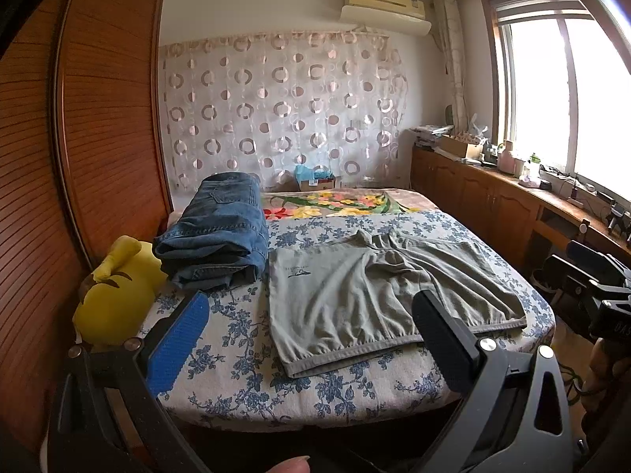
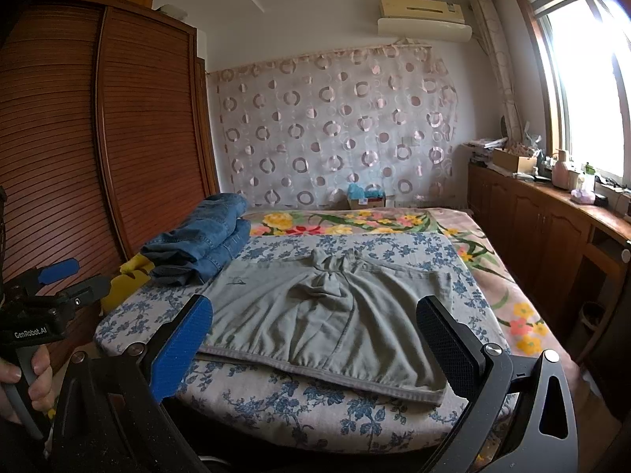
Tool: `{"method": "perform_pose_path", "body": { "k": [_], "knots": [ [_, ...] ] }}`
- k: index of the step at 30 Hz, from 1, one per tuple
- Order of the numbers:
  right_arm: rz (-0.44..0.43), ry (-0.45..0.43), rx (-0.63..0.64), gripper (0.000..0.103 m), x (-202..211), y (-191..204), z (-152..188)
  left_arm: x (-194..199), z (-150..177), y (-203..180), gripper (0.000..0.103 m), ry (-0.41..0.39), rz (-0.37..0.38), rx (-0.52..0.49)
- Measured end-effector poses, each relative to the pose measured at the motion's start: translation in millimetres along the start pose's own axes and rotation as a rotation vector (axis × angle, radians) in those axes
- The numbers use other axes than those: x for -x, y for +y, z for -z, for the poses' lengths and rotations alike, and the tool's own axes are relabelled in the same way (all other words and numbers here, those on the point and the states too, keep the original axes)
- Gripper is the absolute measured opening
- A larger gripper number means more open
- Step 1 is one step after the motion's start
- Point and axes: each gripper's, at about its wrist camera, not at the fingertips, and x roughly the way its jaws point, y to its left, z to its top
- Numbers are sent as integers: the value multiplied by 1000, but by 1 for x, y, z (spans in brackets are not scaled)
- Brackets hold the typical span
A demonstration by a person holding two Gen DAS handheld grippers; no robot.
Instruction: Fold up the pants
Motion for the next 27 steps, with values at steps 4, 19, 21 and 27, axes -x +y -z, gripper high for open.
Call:
{"method": "perform_pose_path", "body": {
  "k": [4,19,21,27],
  "knots": [
    [-1,-1,0,103,0,1,0,0,0,-1,103,-3,-2,-2],
    [-1,-2,2,103,1,2,-1,9,-9,-2,103,-10,-5,-9],
    [-2,-2,1,103,1,2,-1,9,-10,-2,103,-10,-5,-9],
    [-2,-2,1,103,1,2,-1,9,-10,-2,103,-12,-5,-11]
  ]
}}
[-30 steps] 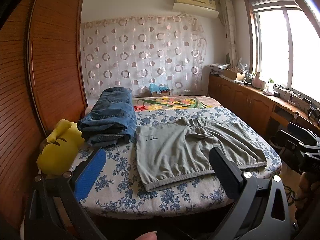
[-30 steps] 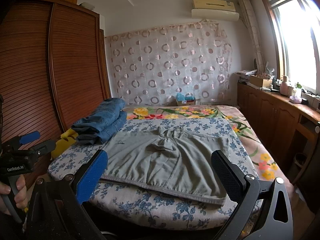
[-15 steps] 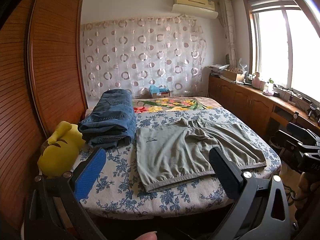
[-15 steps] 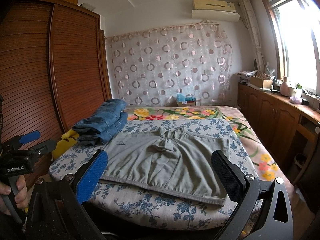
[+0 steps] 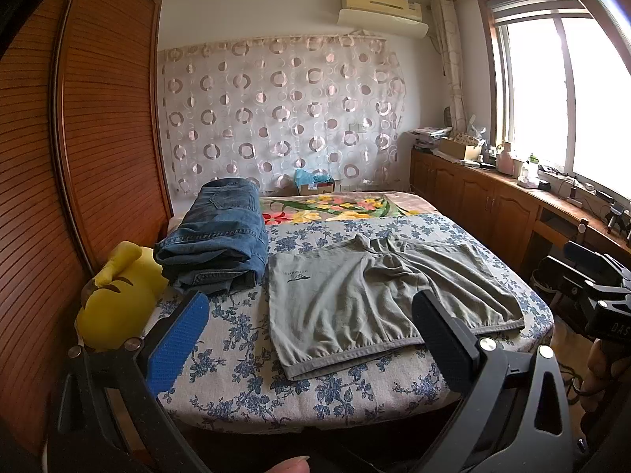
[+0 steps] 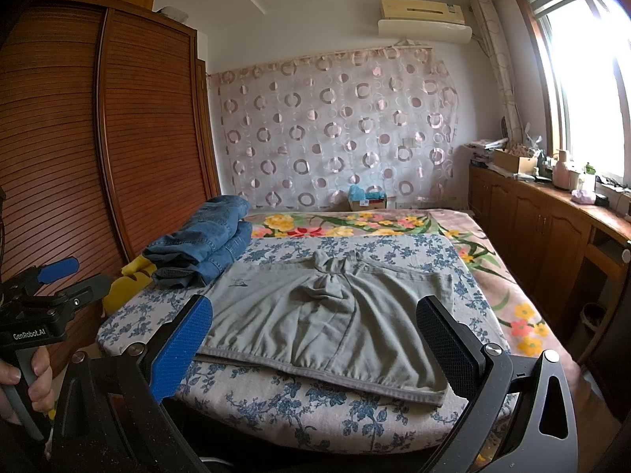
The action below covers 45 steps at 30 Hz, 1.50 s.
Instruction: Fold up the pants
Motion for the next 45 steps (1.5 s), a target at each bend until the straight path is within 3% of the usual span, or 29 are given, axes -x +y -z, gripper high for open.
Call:
{"method": "perform_pose_path", "body": {
  "k": [36,45],
  "knots": [
    [-3,-6,-4,103,3,0,3,5,-9,-5,103,-5,7,-3],
    [1,14,-13,103,-1,-5,6,-12,6,-7,103,49,46,5]
  ]
}}
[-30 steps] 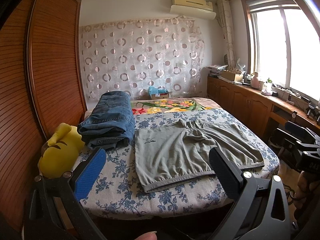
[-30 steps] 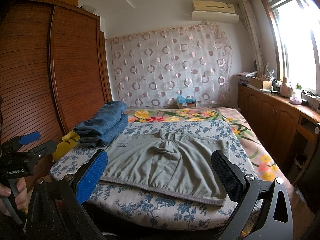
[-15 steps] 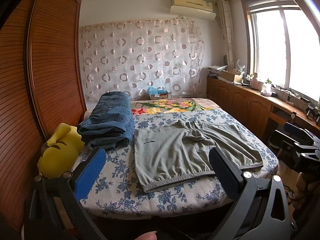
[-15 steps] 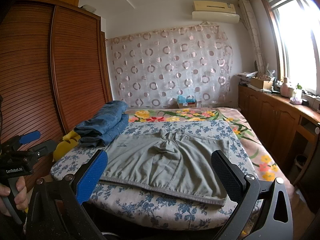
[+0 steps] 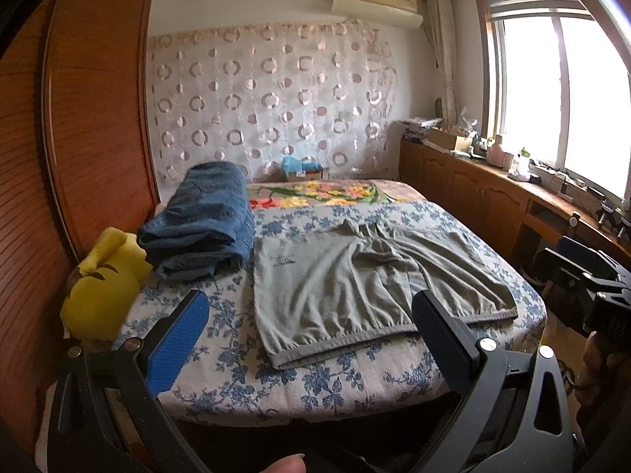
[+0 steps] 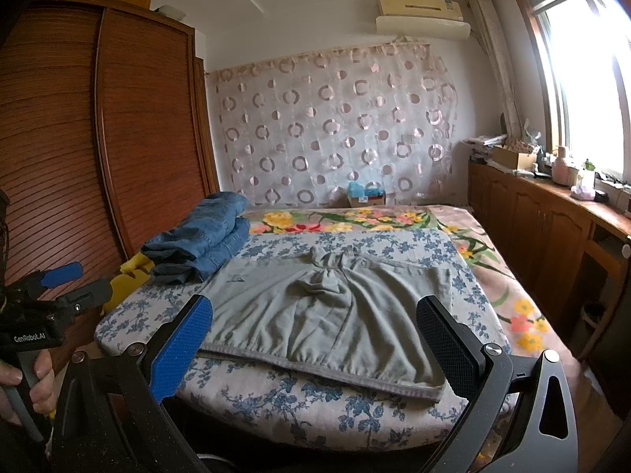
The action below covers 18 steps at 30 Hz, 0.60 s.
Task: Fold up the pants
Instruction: 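Move the right tool over the pants toward the waistband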
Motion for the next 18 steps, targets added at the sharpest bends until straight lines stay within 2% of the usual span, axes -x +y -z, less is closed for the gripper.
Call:
{"method": "perform_pose_path", "body": {
  "k": [18],
  "knots": [
    [11,83,-11,103,-12,-18,0,-46,20,0,103,110,80,1]
  ]
}}
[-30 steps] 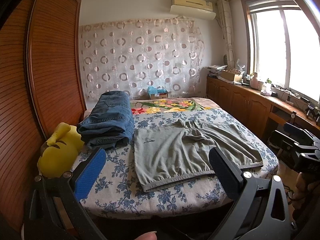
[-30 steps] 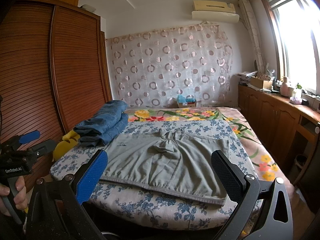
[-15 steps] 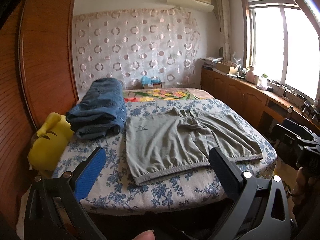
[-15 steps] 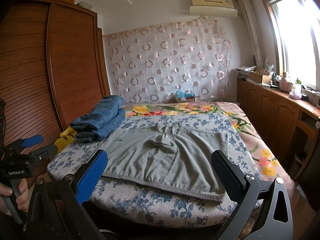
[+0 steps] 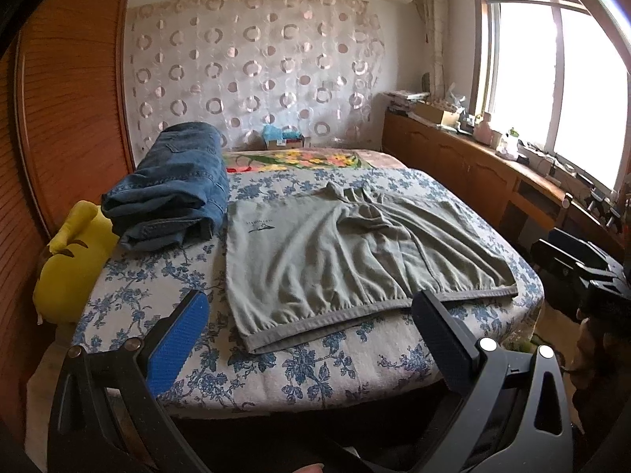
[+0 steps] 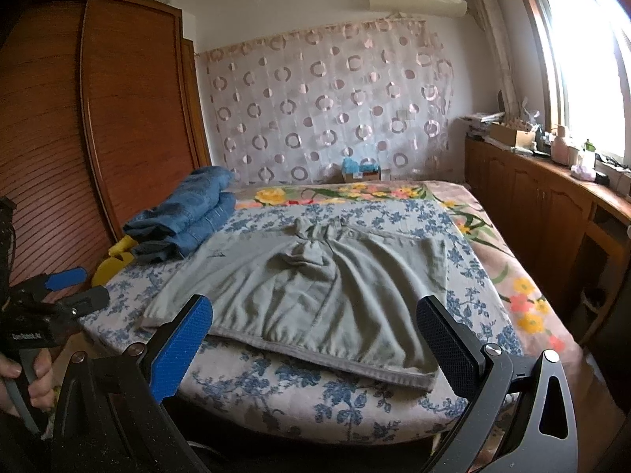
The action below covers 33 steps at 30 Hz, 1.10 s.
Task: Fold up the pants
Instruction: 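Move the right tool over the pants toward the waistband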
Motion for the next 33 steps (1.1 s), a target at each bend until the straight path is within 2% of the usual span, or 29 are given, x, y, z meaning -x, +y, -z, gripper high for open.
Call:
{"method": "perform_pose_path", "body": {
  "k": [18,24,30,33],
  "knots": [
    [96,100,40,98,-31,-21,-16,-59,-2,8,103,109,41,-33],
    [126,194,56,92,-64,-35,-22,-76,5,11,103,152,44,-34],
    [103,278,17,85,-92,-49,-43,-93,12,18,103,203,40,-22],
    [62,354,-46,74,-107,-63,-62,-96,14,22,103,205,43,-2]
  ]
}}
